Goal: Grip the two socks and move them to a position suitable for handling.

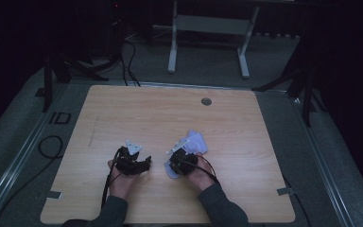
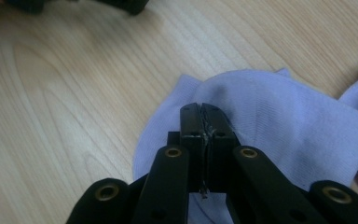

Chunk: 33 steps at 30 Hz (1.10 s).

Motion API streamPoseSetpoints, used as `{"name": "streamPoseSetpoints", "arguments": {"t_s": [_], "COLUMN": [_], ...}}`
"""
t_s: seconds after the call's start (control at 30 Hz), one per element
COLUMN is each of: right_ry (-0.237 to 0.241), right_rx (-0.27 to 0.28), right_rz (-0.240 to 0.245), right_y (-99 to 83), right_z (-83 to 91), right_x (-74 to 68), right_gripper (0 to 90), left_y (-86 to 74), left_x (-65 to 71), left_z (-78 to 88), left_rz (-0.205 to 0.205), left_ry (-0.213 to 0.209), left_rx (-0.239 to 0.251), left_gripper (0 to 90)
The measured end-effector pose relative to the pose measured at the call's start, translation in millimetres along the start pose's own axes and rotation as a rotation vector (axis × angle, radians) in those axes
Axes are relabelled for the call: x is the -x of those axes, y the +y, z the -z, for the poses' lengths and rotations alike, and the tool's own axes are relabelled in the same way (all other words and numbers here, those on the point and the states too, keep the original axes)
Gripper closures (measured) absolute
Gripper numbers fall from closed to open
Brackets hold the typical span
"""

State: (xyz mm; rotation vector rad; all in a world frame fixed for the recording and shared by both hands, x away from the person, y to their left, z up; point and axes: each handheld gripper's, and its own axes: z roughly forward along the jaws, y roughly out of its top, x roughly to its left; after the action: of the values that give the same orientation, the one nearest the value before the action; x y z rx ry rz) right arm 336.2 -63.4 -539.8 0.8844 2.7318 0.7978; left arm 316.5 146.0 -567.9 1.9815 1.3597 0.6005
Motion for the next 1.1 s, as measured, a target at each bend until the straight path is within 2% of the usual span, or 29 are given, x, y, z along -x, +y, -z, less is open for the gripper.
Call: {"name": "streamPoseSetpoints", "arguments": {"t_s": [0.13, 0.3, 0.37, 0.5, 0.6, 0.9, 0.93, 0.97, 1.0, 1.1], "right_ry": [0.024, 0.020, 0.034, 0.035, 0.026, 0.016, 0.014, 0.015, 0.015, 0.016], "right_rx": [0.030, 0.067, 0.081, 0.106, 0.119, 0.153, 0.153, 0.155, 0.156, 0.158], "right_rz": [-0.039, -0.042, -0.049, -0.060, -0.064, -0.077, -0.077, -0.081, -0.081, -0.084], "right_y": [-0.1, 0.9, 1.0, 0.8, 0.9, 0.6, 0.4, 0.0, -0.2, -0.9], "right_z": [5.1, 16.2, 21.0, 29.8, 34.7, 44.3, 44.9, 45.4, 45.5, 45.1], "right_x": [2.5, 4.0, 5.7, 8.8, 11.3, 14.2, 14.5, 14.8, 15.1, 15.7], "right_gripper": [89.0, 89.1, 89.1, 89.1, 89.1, 89.0, 89.1, 89.1, 89.1, 89.1], "left_y": [0.0, -0.2, -0.2, 0.3, 1.5, 3.5, 3.9, 4.2, 4.5, 5.9], "left_x": [0.2, 0.9, 1.0, 1.9, 3.4, 10.7, 14.4, 16.9, 20.3, 33.9], "left_z": [-0.2, -0.3, 0.0, 1.3, 3.6, 7.3, 8.2, 9.0, 10.2, 13.3], "left_rz": [0.003, 0.009, 0.007, 0.004, 0.002, -0.039, -0.051, -0.053, -0.061, -0.106], "left_ry": [0.000, 0.002, 0.003, 0.002, -0.004, -0.046, -0.079, -0.105, -0.128, -0.182], "left_rx": [0.003, 0.006, 0.005, 0.000, -0.014, -0.033, -0.032, -0.026, -0.021, 0.003], "left_gripper": [30.7, 30.9, 31.2, 35.3, 43.6, 77.7, 77.7, 85.8, 89.0, 90.0]}}
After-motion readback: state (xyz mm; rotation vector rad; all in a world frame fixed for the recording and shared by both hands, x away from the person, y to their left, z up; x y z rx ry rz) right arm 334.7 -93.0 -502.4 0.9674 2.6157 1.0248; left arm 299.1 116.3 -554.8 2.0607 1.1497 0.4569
